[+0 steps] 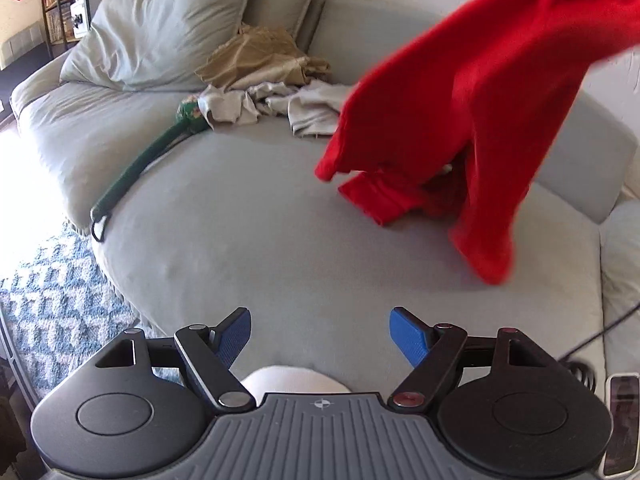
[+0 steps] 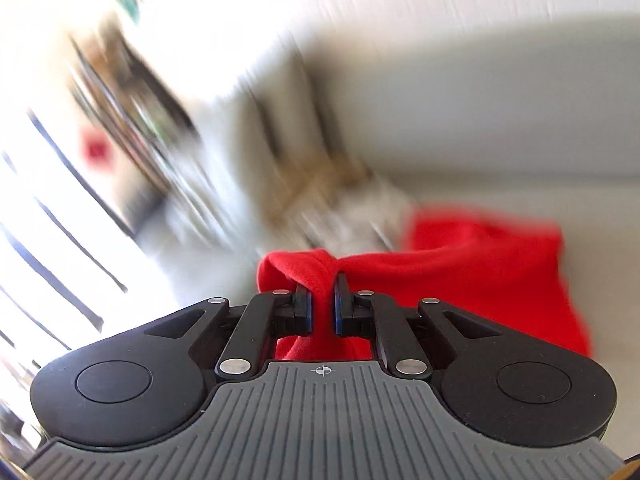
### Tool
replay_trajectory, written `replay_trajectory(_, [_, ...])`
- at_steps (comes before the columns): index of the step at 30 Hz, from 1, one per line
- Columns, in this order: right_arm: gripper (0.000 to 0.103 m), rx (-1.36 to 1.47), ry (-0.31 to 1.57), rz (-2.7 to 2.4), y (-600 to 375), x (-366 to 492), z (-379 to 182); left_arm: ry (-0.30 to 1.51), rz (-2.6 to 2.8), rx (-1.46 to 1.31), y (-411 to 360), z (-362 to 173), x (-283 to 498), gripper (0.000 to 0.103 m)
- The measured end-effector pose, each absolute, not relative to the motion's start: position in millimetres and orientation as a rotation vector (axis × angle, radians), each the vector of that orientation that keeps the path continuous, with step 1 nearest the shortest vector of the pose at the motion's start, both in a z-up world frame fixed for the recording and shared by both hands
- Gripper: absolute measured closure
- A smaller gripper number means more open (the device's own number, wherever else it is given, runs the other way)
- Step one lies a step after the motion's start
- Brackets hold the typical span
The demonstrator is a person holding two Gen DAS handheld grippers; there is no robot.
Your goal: Fold clothes
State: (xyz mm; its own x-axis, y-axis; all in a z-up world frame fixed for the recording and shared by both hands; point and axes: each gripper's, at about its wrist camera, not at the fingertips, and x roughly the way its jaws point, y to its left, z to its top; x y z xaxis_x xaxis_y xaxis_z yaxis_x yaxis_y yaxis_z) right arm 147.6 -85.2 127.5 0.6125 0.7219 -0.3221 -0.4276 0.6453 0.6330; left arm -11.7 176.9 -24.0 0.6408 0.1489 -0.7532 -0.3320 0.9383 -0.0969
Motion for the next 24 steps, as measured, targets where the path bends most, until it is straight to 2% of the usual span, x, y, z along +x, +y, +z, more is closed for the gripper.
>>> replay_trajectory(2, [0.093, 0.674, 0.453, 0.670, -134.6, 134.2, 169.5, 0.771, 0.259, -0.245, 177.0, -4.1, -17.0, 0.027])
replay_trajectory(4, [0.093, 0.734, 0.370, 0.634, -183.3, 114.4, 185.9, 0.743, 0.217, -0.247, 173.3, 6.7, -20.5, 0.025])
replay_trajectory(7, [0.091, 0.671, 0.369, 0.539, -238.3, 78.5, 164.7, 0.749, 0.147, -0.236, 163.2, 11.7, -23.2, 0.024])
replay_trajectory(9, [0.085, 0.585, 0.464, 0.447, -263.4, 65.1, 127.5, 0.791, 0.112, -0.216, 153.2, 2.9, -21.5, 0.023])
replay_trajectory(10, [0.075, 0.547, 0.549, 0.392, -273.4, 64.1, 101.1, 0.826, 0.103, -0.203, 147.0, -4.7, -20.4, 0.023])
replay_trajectory(11, [0.057, 0.531, 0.650, 0.329, -282.7, 63.7, 72.8, 0.866, 0.096, -0.192, 140.7, -13.7, -19.3, 0.024])
replay_trajectory(12, [0.054, 0.538, 0.758, 0.263, -292.0, 61.9, 42.7, 0.897, 0.086, -0.185, 135.6, -21.8, -18.1, 0.024])
replay_trajectory(14, [0.053, 0.571, 0.953, 0.165, -307.8, 54.4, -9.9, 0.960, 0.071, -0.171, 127.0, -38.4, -15.5, 0.024])
replay_trajectory(16, [0.053, 0.622, 1.044, 0.117, -320.1, 41.8, -41.4, 0.996, 0.065, -0.152, 119.8, -50.4, -13.0, 0.024])
replay_trajectory(20, [0.053, 0.724, 1.062, 0.143, -317.6, 22.3, -60.0, 1.018, 0.069, -0.119, 109.4, -63.2, -3.1, 0.024])
replay_trajectory(24, [0.052, 0.674, 1.071, 0.202, -291.7, 19.7, -60.3, 1.013, 0.068, -0.105, 101.9, -67.1, 6.4, 0.024])
